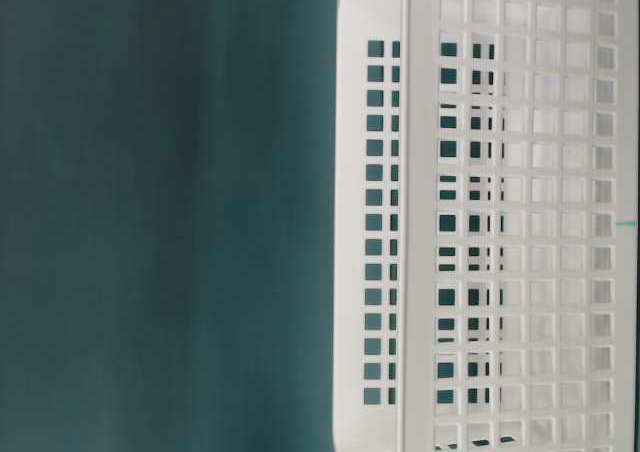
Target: Lift the white basket with both hands.
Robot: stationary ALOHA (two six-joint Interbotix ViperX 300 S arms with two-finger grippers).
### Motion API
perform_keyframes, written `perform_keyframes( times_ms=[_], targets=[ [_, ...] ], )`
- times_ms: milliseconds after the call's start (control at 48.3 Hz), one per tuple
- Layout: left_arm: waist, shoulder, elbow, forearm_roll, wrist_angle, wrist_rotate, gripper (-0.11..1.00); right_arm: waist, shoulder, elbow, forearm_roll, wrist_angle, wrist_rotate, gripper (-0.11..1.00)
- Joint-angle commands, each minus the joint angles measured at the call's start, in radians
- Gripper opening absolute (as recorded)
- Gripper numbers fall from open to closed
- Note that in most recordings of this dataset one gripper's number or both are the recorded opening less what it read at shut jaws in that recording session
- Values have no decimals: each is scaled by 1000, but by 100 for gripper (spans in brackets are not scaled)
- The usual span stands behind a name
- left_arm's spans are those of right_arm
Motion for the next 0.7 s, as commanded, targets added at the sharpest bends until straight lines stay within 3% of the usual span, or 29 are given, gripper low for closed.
perform_keyframes(
  times_ms=[0, 683],
  targets=[
    [-2, 20, -12, 3, -9, 2, 90, 3, 12, -9, -2, -5, -2, 95],
    [-2, 18, -6, 2, -9, 2, 90, 3, 14, -2, -2, -5, -2, 95]
  ],
)
